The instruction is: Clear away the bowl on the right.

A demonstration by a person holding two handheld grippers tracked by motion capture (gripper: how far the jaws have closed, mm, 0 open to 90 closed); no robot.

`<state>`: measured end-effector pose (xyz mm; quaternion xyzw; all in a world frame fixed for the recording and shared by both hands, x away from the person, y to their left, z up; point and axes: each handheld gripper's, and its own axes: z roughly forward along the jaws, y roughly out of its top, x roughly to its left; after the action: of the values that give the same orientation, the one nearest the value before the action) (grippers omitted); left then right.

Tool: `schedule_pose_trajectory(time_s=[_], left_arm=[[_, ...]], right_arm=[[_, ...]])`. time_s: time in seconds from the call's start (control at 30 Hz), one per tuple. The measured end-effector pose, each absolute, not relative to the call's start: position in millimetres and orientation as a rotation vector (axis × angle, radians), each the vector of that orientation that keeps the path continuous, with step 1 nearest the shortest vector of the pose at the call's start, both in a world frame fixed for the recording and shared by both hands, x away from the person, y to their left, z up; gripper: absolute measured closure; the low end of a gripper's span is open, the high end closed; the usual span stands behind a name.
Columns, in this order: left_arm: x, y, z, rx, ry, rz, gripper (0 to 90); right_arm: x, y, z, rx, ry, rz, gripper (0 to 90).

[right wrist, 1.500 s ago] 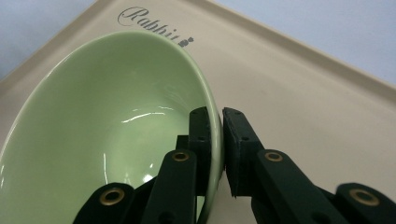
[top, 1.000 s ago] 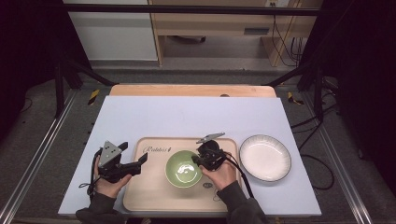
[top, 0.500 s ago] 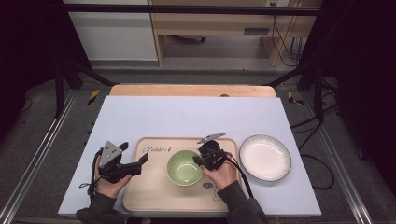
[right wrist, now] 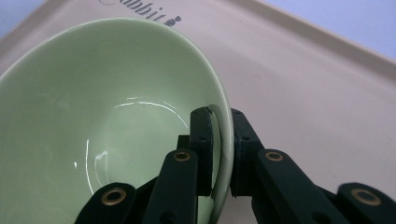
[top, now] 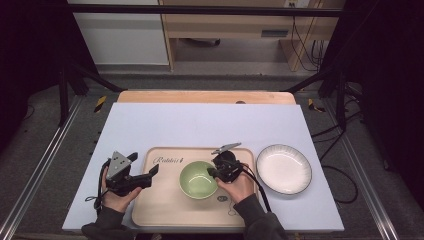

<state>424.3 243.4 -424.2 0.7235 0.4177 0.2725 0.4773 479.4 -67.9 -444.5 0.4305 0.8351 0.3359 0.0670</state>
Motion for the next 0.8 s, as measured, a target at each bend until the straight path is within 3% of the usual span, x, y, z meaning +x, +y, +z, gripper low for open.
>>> schedule_pose_trajectory(time_s=[0.17,0.27,0.3,0.4,0.5,0.8], left_arm=[[424,244,-424,1.766,1.021,0.667,15.1],[424,244,-424,1.765,1.021,0.667,15.1],[424,244,-424,1.764,1.021,0.667,15.1],[424,244,-424,1.762,1.022,0.667,15.1],[424,244,-424,1.763,1.021,0.667,15.1],[424,244,-424,1.763,1.021,0.666,15.0]], right_arm=[[478,-68,-444,1.272,2.523,1.016,74.4],[476,-70,-440,1.261,2.492,1.045,63.6],[475,-73,-437,1.217,2.463,1.073,55.6],[474,-77,-432,1.201,2.427,1.100,50.4],[470,-85,-424,1.183,2.363,1.147,39.8],[466,-99,-410,1.141,2.292,1.275,27.0]])
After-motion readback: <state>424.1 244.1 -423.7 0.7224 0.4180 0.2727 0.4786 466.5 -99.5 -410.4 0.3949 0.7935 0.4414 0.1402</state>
